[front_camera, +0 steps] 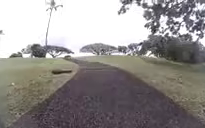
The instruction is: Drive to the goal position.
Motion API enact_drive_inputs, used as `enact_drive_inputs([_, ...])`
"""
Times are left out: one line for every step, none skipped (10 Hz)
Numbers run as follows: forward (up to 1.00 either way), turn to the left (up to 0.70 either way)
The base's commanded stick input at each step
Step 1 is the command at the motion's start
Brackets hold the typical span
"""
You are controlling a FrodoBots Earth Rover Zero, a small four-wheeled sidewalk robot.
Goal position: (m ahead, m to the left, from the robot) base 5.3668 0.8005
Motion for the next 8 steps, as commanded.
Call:
enact_drive_inputs([0.78,0.00])
enact_drive_inputs([0.78,0.00])
enact_drive_inputs([0.78,0.00])
enact_drive_inputs([0.78,0.00])
enact_drive_inputs([0.78,0.00])
enact_drive_inputs([0.78,0.00])
enact_drive_inputs([0.78,0.00])
enact_drive_inputs([0.78,0.00])
